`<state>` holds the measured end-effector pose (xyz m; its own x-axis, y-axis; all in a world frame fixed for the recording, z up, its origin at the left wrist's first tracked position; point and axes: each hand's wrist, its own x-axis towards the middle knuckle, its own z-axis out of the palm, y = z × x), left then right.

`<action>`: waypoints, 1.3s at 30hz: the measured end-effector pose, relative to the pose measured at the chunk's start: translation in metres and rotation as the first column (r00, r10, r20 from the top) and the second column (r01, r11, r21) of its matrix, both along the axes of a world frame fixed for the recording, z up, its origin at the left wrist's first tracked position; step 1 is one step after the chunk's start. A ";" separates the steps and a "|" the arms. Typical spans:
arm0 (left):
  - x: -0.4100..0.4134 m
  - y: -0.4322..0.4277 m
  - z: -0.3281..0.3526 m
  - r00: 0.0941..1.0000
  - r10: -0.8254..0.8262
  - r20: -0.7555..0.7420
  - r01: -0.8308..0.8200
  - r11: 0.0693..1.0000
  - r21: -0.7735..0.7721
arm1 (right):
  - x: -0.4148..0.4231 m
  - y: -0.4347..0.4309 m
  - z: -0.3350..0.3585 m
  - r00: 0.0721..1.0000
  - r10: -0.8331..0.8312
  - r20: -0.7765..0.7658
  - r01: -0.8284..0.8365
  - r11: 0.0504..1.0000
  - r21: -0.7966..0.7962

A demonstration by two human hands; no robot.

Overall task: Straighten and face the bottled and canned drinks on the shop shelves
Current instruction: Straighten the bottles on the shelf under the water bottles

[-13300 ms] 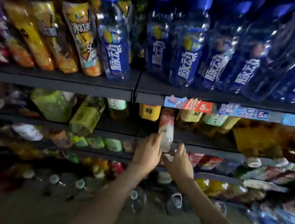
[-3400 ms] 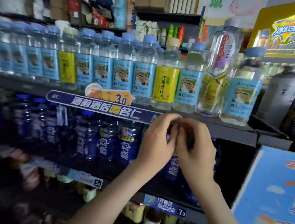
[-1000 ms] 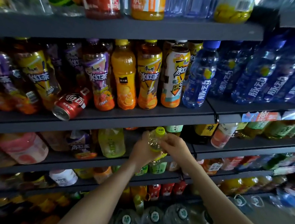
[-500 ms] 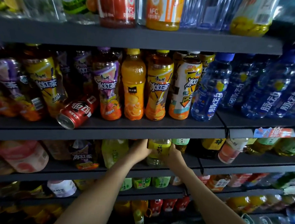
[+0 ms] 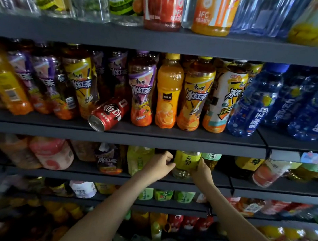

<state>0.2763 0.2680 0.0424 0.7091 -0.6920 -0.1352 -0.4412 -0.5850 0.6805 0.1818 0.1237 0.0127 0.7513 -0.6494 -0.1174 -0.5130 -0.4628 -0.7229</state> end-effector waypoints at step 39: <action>0.101 0.187 0.132 0.962 0.206 -0.181 -0.266 0.857 -0.441 | 0.129 0.228 0.172 0.968 -0.183 0.174 0.086 0.888 0.453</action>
